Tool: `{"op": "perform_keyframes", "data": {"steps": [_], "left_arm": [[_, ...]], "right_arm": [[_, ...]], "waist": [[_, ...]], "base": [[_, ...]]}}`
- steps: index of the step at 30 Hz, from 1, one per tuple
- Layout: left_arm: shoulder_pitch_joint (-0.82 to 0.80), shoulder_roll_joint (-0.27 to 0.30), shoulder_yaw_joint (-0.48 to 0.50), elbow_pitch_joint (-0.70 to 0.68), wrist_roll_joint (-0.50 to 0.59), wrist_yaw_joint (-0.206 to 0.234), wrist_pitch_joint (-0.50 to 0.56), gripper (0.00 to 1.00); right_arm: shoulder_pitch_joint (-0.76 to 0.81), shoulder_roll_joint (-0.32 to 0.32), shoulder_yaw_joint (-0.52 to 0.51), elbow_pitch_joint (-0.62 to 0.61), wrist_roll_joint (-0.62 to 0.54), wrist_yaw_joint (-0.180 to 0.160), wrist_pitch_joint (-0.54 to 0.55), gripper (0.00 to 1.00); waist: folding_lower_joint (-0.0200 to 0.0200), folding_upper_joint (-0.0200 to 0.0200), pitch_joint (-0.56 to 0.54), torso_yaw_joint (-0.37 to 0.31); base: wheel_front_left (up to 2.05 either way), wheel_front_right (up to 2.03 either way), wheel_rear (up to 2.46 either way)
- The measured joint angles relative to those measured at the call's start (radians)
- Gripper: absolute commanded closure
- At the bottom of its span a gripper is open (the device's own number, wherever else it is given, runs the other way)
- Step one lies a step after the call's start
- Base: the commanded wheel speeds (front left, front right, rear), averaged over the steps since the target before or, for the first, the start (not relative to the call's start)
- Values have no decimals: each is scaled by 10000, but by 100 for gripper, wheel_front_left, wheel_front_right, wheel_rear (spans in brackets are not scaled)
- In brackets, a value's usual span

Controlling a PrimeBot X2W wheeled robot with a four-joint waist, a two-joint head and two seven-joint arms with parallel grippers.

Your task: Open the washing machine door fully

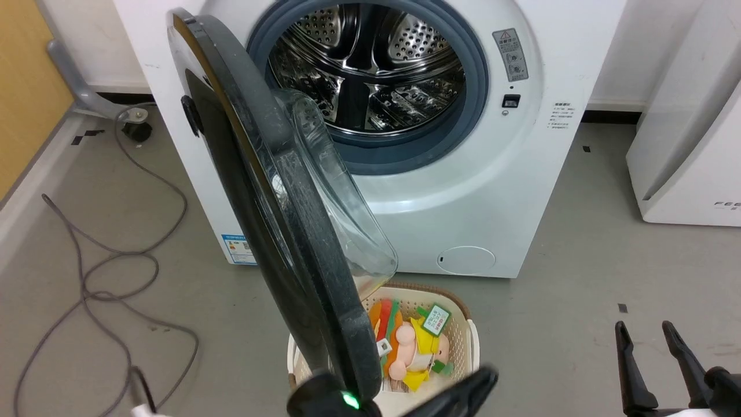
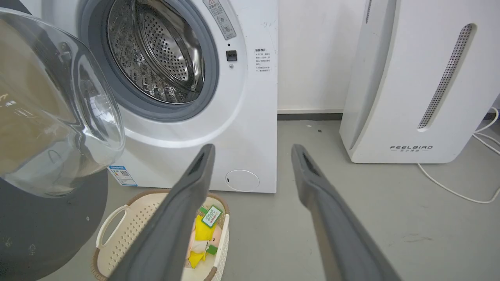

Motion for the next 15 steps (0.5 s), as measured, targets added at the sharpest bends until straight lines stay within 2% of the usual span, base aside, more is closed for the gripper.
{"op": "perform_keyframes", "data": {"steps": [1,2,5,15], "left_arm": [[334,148,-169,545,-261,125,612,100],[393,211,-238,802,-309,173,790,100],[513,230,-249,1498,-378,278,849,100],[-651,-301,525,3476,-35,476,-209,100]], "right_arm": [[4,0,-13,8,0,0,2,0],[6,0,-15,17,0,0,2,0],[7,0,4,19,0,0,2,0],[-22,2,29,69,73,0,15,0]], "waist": [[0,0,-29,-13],[0,0,-48,-14],[0,0,-53,-34],[0,0,154,-63]], "base": [[0,0,0],[0,0,0],[0,0,0],[0,0,0]]}}
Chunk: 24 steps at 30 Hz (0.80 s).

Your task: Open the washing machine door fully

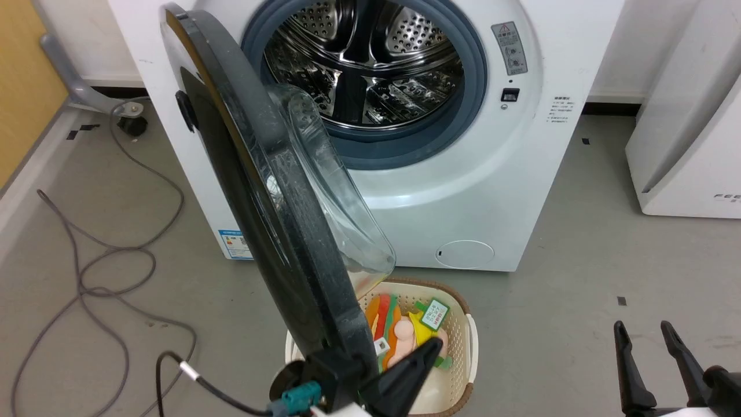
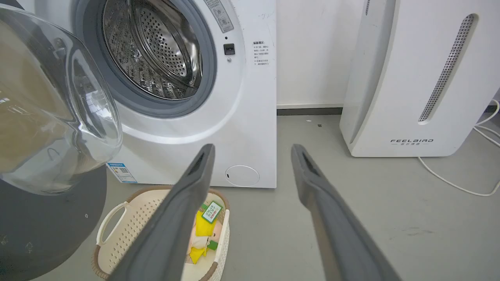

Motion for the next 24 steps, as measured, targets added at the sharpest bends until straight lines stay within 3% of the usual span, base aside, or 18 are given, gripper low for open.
{"op": "perform_keyframes", "data": {"steps": [4,16,17,24], "left_arm": [[-326,-196,119,422,46,73,-165,100],[-254,-301,376,688,349,984,-360,100],[19,-276,529,462,351,1315,-359,100],[966,-115,924,-278,188,2017,-364,100]], "right_arm": [[-92,-2,25,36,21,0,-2,0],[-120,0,-79,449,180,0,-31,0],[-119,0,-90,552,169,0,-63,0],[-117,2,-201,614,232,0,-203,0]], "waist": [[0,0,38,-64],[0,0,62,56],[0,0,-35,171],[0,0,-186,609]], "base": [[0,0,0],[0,0,0],[0,0,0],[0,0,0]]}}
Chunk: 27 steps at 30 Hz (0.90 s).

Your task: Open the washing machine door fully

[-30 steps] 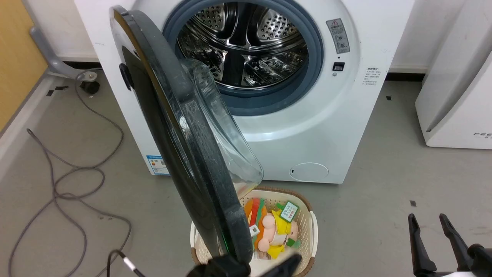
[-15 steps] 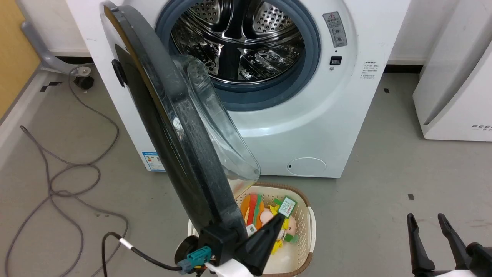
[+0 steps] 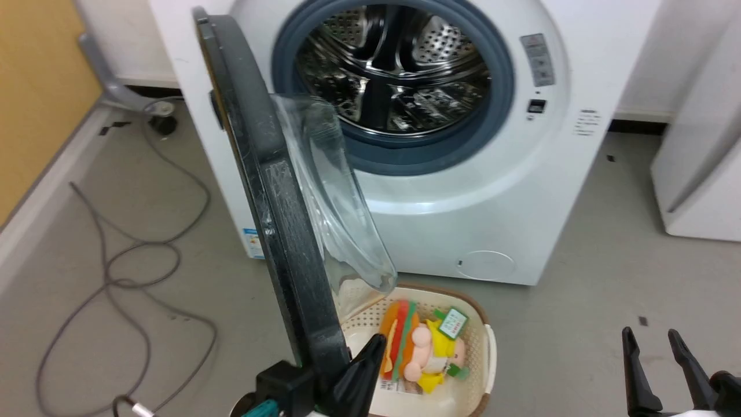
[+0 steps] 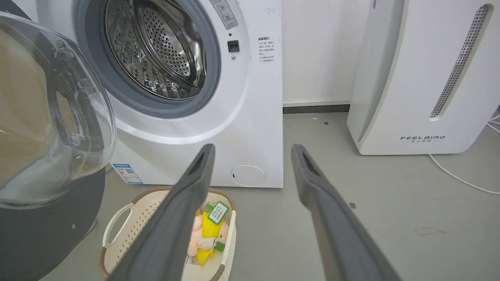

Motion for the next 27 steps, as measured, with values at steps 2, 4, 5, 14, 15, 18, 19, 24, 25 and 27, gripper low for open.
{"op": "perform_keyframes", "data": {"steps": [2,4,5,14,15,18,19,24,25,27], "left_arm": [[241,73,61,-219,-2,157,0,100],[449,123,159,-393,-4,311,-29,100],[529,144,211,-462,-12,364,-33,100],[1172,500,815,-819,2,1072,-173,100],[1229,554,918,-855,4,1149,-174,100],[1294,823,1264,-966,96,1356,-265,100],[1296,903,1407,-999,107,1419,-295,100],[1291,1361,2265,-1035,84,1655,-487,100],[1278,1423,2477,-976,40,1662,-556,100],[1236,1505,2863,-790,-84,1695,-729,100]], "right_arm": [[1,2,-36,-6,4,0,-4,0],[4,4,-86,-8,48,0,-33,0],[3,2,-115,-8,50,0,-36,0],[12,4,-324,-15,104,0,-75,0],[12,4,-330,-15,104,0,-75,0],[12,4,-316,-23,104,0,-77,0],[12,4,-291,-23,104,0,-77,0],[11,4,-199,-31,104,0,-77,0],[11,4,-173,-36,104,0,-77,0],[8,6,-79,-71,102,0,-77,0]], "waist": [[0,0,-13,189],[0,0,-16,399],[0,0,-16,513],[0,0,-73,1545],[0,0,-80,1645],[0,0,-92,1906],[0,0,-93,1974],[0,0,-56,2072],[0,0,-42,2046],[0,0,-21,1974]], "base": [[0,0,0],[0,0,0],[0,0,0],[0,0,0],[0,0,0],[0,0,0],[0,0,0],[0,0,0],[0,0,0],[0,0,0]]}}
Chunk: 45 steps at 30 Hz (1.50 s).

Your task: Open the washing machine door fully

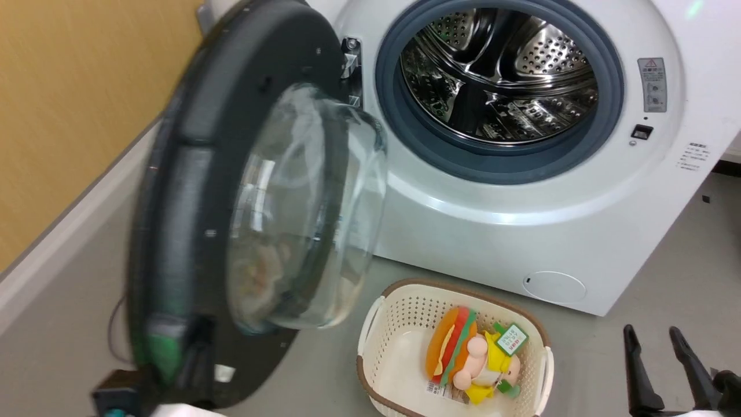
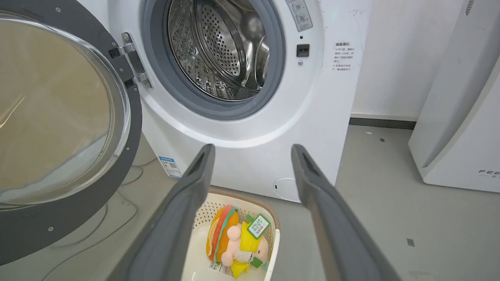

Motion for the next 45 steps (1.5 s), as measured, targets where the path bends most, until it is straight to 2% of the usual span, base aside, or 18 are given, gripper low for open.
{"op": "perform_keyframes", "data": {"steps": [8,12,20,25,29,33,36,40,43,45], "left_arm": [[-773,579,1553,1360,-523,-67,-777,100],[-1573,945,2460,3099,-1166,-685,-1369,100],[-2933,1281,3166,5425,-1381,-1586,-1902,100],[-3536,1384,3666,6493,-1218,-1952,-1981,100],[-3750,1375,4232,6775,-823,-2257,-1983,100],[-3644,1060,4669,6621,-184,-2345,-1983,100],[-3162,654,4945,5996,408,-2345,-1985,100],[-2060,-263,5122,4757,1055,-2339,-1985,100],[-1270,-953,5024,4219,1156,-2341,-1985,100],[-852,-1273,4796,3958,1237,-2341,-1985,66]], "right_arm": [[3,2,169,-389,-40,0,4,0],[-10,2,265,-849,-251,0,180,0],[-140,2,384,-1149,-278,0,370,0],[-255,2,441,-1191,-278,0,460,0],[-256,2,454,-1154,-278,0,489,0],[-246,2,439,-997,-263,0,487,0],[-208,2,397,-863,-209,0,487,0],[-133,2,351,-803,-163,0,489,0],[3,2,334,-784,-159,0,531,0],[37,2,314,-767,-159,0,550,0]], "waist": [[0,0,93,-416],[0,0,340,-667],[0,0,810,-946],[1,0,989,-1107],[0,0,997,-1160],[0,0,790,-1173],[0,0,504,-1149],[0,0,112,-1067],[0,0,-122,-990],[0,0,-236,-941]], "base": [[0,0,0],[0,0,0],[0,0,0],[0,0,0],[0,0,0],[0,0,0],[0,0,0],[0,0,0],[0,0,0],[0,0,0]]}}
